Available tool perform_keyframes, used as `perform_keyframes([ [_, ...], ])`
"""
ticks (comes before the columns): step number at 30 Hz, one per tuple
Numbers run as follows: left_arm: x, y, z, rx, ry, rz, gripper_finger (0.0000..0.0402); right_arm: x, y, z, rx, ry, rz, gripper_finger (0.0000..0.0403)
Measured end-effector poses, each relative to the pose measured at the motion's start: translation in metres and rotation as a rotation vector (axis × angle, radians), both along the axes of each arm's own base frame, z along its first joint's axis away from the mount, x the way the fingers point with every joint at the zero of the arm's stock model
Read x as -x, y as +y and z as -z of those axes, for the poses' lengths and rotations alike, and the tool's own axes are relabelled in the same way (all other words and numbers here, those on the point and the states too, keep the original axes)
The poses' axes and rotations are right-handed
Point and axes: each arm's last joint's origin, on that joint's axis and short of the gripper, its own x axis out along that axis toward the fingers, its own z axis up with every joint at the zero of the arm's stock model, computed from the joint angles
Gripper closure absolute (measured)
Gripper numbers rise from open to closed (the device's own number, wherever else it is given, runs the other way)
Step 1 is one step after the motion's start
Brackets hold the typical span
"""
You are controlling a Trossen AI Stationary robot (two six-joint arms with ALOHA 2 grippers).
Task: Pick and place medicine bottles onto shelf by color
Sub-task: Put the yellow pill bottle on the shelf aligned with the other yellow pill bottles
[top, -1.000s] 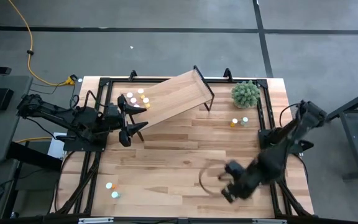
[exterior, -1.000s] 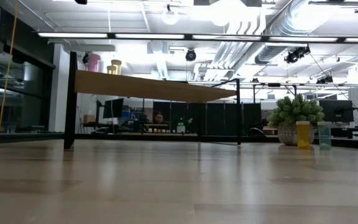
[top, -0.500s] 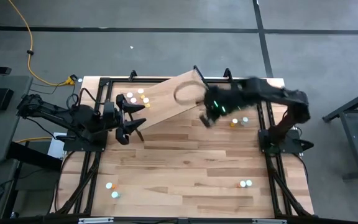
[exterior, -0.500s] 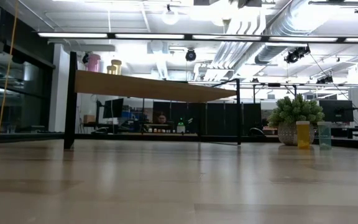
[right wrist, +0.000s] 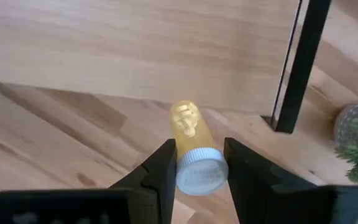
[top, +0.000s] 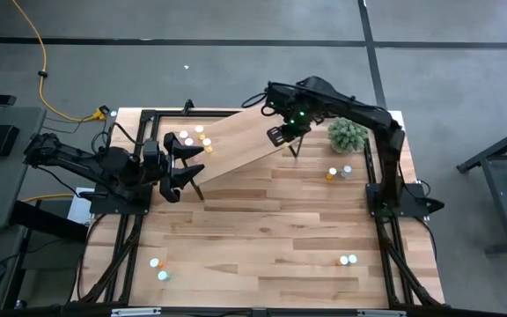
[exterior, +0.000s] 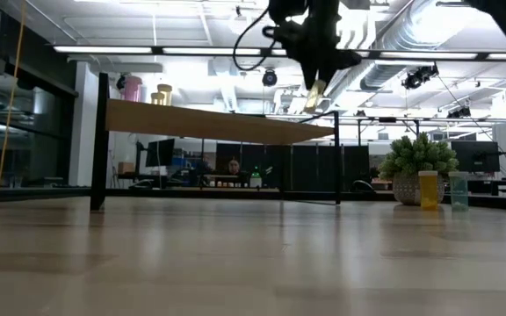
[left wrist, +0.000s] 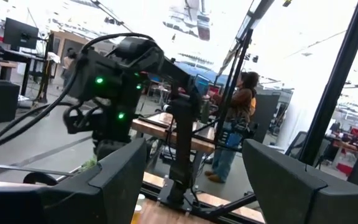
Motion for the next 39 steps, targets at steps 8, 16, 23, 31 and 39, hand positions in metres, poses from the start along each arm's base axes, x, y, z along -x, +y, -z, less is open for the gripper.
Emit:
perform_keyframes([
  [8, 0.0, 0.0, 0.0, 0.007, -0.002, -0.002, 0.0145, 0.004, -0.016, 0.004, 0.064, 0.04, 0.049, 0.0295],
  [16, 0.0, 0.0, 0.0, 0.007, -0.001, -0.002, 0.0145, 0.008, -0.023, 0.012, 0.033, 0.065, 0.072, 0.0295],
  [23, 0.0, 0.0, 0.0, 0.017, -0.003, -0.001, 0.0145, 0.01, -0.022, 0.019, 0.008, 0.083, 0.072, 0.0295],
  [31, 0.0, 0.0, 0.0, 0.021, -0.005, 0.003, 0.0145, 0.005, -0.026, 0.017, 0.048, 0.04, 0.077, 0.0295],
  [39, 0.0, 0.0, 0.0, 0.024, -0.006, 0.008, 0.0145, 0.0, -0.028, 0.018, 0.068, 0.001, 0.053, 0.0295],
])
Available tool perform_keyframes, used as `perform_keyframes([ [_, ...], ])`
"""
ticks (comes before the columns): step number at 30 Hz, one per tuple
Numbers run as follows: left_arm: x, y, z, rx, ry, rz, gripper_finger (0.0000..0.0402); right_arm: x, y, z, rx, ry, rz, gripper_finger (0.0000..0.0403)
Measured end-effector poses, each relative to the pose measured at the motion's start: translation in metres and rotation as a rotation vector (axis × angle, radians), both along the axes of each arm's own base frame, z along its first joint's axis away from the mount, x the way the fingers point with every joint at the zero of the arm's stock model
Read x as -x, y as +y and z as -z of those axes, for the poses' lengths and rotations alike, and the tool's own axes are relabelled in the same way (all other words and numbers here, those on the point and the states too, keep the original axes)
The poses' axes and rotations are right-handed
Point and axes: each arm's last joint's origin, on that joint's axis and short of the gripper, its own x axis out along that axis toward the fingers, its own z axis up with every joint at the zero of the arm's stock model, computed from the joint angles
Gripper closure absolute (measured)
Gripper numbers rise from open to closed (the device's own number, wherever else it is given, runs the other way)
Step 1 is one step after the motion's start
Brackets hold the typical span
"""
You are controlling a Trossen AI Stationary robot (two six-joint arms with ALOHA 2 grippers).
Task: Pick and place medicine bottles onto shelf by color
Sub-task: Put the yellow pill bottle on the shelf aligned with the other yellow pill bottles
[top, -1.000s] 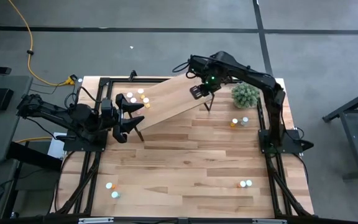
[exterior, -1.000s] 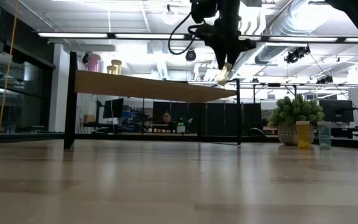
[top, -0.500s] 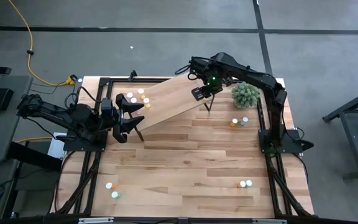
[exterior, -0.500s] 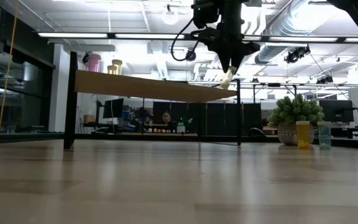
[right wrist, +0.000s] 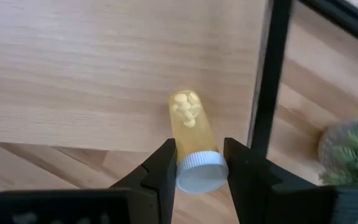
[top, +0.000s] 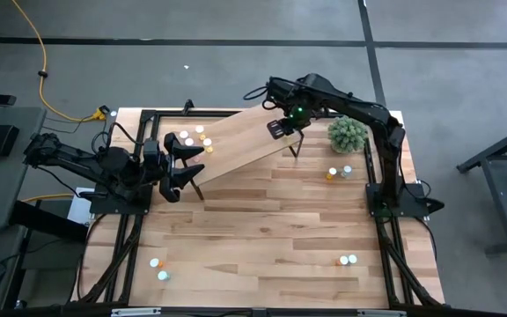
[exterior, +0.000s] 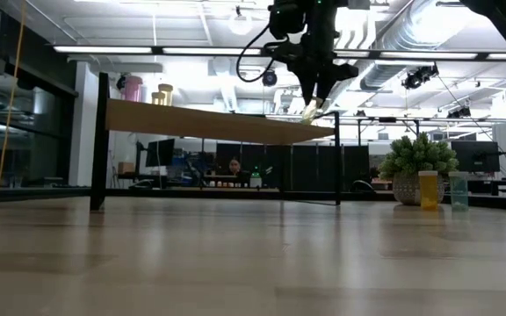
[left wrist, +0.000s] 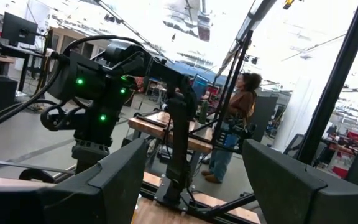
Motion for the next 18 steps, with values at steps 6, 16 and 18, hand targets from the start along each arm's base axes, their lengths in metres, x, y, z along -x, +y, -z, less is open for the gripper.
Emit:
perform_keyframes([
  [6, 0.0, 0.001, 0.001, 0.052, -0.012, -0.015, 0.0145, -0.005, 0.009, -0.009, 0.044, -0.071, -0.098, 0.0295],
  [16, -0.042, -0.006, -0.022, -0.027, 0.305, -0.01, 0.0201, 0.011, 0.073, -0.06, 0.078, -0.237, -0.399, 0.0295],
  [18, -0.05, -0.01, -0.029, -0.054, 0.402, 0.033, 0.0226, 0.016, 0.088, -0.069, 0.081, -0.268, -0.464, 0.0295],
])
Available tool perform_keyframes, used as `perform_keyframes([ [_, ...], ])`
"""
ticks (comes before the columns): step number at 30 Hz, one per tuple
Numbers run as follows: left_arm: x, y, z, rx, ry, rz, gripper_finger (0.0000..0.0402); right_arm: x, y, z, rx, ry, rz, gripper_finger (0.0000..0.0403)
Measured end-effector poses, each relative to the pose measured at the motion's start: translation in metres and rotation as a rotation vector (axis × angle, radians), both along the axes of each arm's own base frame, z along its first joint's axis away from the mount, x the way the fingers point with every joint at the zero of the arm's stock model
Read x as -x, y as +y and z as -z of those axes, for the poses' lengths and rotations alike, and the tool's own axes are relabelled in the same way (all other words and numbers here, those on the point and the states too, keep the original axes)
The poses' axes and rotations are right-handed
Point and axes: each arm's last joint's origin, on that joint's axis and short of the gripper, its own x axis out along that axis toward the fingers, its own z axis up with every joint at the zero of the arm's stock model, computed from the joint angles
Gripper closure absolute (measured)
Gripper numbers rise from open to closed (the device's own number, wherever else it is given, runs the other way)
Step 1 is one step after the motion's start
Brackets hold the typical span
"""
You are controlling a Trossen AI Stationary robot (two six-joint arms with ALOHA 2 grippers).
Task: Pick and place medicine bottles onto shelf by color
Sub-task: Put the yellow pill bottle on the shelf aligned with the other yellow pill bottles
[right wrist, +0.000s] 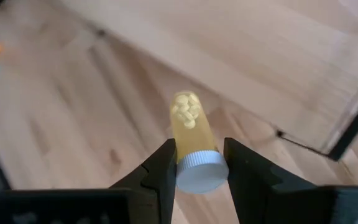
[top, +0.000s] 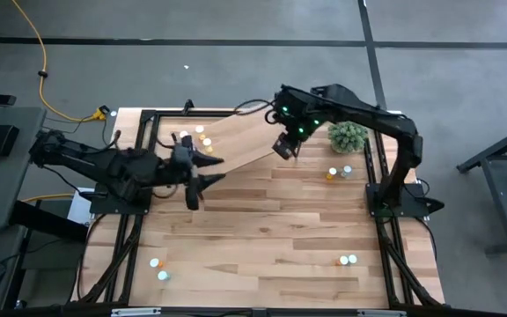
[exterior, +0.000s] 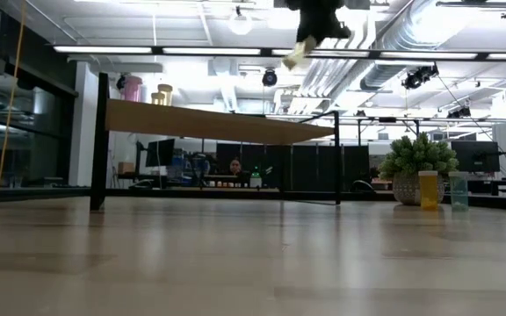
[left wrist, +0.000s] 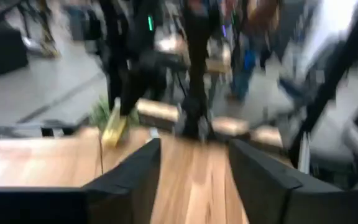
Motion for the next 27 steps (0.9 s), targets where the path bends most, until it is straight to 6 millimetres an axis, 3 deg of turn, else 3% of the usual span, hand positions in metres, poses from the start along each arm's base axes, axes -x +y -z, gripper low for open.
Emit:
perform_keyframes([
  [4, -0.011, -0.008, -0.005, -0.027, 0.131, 0.03, 0.0302, 0.012, 0.031, -0.019, 0.01, -0.072, -0.138, 0.0295],
  [8, -0.03, -0.006, 0.008, -0.034, 0.164, -0.057, 0.0388, 0.013, 0.059, -0.025, -0.013, -0.113, -0.237, 0.0295],
  [11, -0.051, 0.002, 0.022, -0.037, 0.193, -0.108, 0.0394, 0.008, 0.076, -0.025, -0.015, -0.137, -0.29, 0.0295],
  [17, -0.09, 0.014, 0.038, -0.003, 0.119, -0.042, 0.0401, -0.006, 0.093, -0.02, -0.02, -0.174, -0.331, 0.0295],
  [27, -0.096, 0.018, 0.042, 0.004, 0.113, -0.041, 0.0401, -0.009, 0.089, -0.021, 0.014, -0.191, -0.253, 0.0295],
])
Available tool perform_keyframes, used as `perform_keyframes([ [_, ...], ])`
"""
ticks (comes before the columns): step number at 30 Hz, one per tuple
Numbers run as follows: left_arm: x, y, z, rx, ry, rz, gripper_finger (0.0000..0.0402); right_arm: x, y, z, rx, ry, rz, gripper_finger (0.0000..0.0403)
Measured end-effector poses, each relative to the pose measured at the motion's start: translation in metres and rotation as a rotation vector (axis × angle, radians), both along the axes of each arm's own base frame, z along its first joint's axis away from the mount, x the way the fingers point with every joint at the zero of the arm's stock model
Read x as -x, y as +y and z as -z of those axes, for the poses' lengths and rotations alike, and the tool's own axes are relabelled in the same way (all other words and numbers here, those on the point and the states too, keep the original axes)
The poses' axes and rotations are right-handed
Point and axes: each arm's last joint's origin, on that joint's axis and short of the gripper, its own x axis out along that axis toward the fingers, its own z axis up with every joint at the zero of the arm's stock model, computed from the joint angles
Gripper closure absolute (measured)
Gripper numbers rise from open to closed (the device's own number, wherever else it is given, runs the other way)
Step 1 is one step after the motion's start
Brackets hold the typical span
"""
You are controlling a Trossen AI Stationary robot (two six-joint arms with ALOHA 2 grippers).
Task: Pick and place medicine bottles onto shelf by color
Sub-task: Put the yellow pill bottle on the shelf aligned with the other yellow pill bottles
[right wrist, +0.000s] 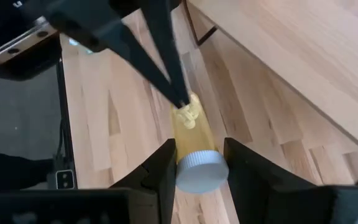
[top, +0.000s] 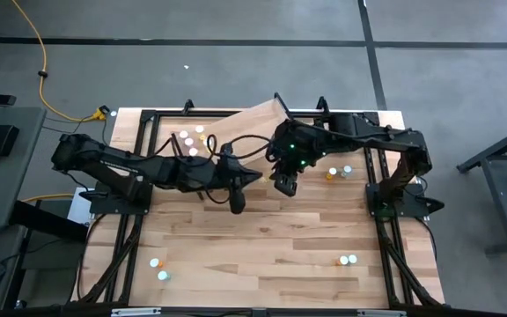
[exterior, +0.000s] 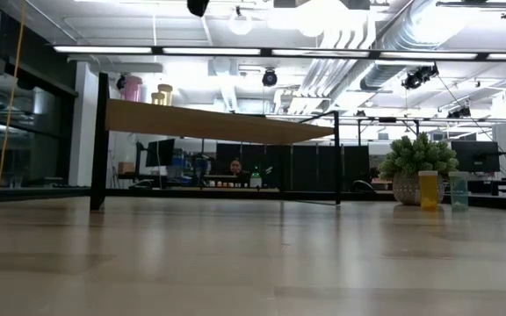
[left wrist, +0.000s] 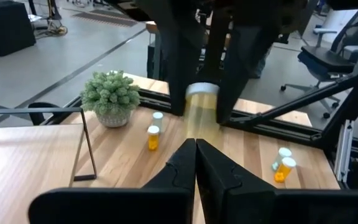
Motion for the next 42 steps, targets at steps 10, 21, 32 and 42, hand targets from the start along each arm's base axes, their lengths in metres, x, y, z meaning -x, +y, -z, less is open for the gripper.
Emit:
perform_keyframes([
  [10, 0.001, 0.0, 0.003, 0.02, 0.024, -0.004, 0.0401, -0.003, 0.0, -0.002, -0.003, -0.039, 0.005, 0.0295],
  [21, -0.001, 0.0, 0.006, 0.024, 0.035, -0.005, 0.0401, -0.008, 0.0, -0.006, -0.004, -0.102, 0.004, 0.0295],
  [32, 0.021, 0.004, 0.0, 0.006, 0.129, -0.051, 0.0401, -0.007, -0.003, -0.005, 0.088, -0.093, 0.026, 0.0295],
  [42, 0.104, 0.014, -0.045, -0.004, 0.061, -0.261, 0.0401, 0.009, -0.033, 0.004, 0.328, 0.097, 0.273, 0.0295],
])
